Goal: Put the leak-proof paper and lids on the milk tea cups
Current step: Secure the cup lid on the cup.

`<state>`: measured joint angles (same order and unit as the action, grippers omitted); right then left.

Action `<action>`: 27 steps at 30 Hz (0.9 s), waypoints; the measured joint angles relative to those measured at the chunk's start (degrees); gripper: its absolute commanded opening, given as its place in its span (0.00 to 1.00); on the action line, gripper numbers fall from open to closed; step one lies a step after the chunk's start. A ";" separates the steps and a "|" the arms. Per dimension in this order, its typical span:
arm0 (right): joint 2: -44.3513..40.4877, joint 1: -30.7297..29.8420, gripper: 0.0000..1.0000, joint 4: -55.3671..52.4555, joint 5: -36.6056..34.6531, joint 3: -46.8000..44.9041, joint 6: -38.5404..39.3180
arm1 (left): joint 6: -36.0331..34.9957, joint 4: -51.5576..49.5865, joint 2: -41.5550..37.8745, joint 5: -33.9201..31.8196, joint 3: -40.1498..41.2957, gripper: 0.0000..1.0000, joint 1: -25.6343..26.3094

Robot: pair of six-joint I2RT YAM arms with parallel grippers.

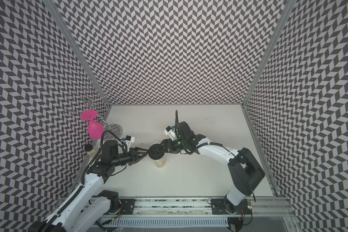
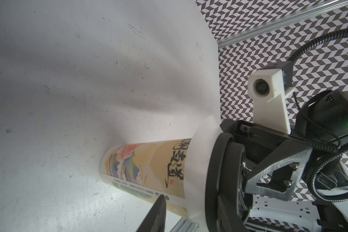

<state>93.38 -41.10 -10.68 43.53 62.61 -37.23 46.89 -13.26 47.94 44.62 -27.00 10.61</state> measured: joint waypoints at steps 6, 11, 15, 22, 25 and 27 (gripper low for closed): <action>0.00 0.04 0.72 -0.09 -0.04 0.00 -0.04 | -0.87 0.22 0.57 -1.05 -0.11 0.40 0.85; -0.02 0.11 0.72 -0.07 -0.04 -0.11 -0.07 | -1.31 0.28 0.83 -2.03 -0.24 0.40 1.46; -0.07 0.20 0.72 0.00 -0.04 -0.22 -0.13 | -1.79 0.26 1.14 -3.02 -0.35 0.40 2.05; -0.09 0.26 0.72 0.11 -0.02 -0.33 -0.13 | -2.05 0.31 1.09 -4.33 -0.50 0.42 2.69; -0.09 0.26 0.72 0.11 -0.02 -0.33 -0.13 | -2.19 -0.42 0.98 -5.40 -1.27 0.48 2.89; -0.09 0.26 0.72 0.20 -0.02 -0.33 -0.13 | -2.19 -1.75 0.55 -6.58 -1.90 0.52 3.13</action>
<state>93.30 -40.84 -10.48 43.51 62.28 -37.36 44.71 -15.00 48.49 38.04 -28.91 13.74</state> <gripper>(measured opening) 0.717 0.485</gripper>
